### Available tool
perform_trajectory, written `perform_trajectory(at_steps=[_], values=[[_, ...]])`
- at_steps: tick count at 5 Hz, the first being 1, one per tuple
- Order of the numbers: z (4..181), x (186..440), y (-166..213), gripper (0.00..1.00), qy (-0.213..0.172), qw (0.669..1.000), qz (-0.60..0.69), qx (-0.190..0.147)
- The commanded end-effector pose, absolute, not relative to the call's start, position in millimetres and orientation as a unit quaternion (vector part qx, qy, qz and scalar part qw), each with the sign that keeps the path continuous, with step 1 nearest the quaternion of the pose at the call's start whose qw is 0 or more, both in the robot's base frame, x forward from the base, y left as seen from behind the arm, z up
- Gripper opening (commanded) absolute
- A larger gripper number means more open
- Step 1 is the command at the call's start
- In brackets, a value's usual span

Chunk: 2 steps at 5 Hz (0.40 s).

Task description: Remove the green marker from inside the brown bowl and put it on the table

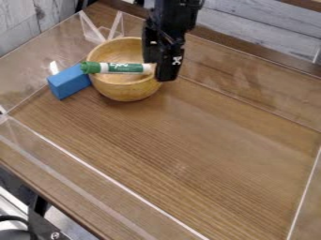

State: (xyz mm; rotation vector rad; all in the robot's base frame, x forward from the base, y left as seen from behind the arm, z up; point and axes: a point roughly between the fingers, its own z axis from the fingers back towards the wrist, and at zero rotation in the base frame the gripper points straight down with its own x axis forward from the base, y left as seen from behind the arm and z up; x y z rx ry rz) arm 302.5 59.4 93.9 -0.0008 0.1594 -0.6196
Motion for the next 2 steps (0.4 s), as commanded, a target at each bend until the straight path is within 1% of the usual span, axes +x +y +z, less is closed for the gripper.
perform_trajectory(at_steps=[1,2], values=[[108.0,312.9,69.9,1.0,0.05,0.944,-0.326,0.017],[104.7,313.2,77.3,1.0,0.051,0.937,-0.344,0.016]])
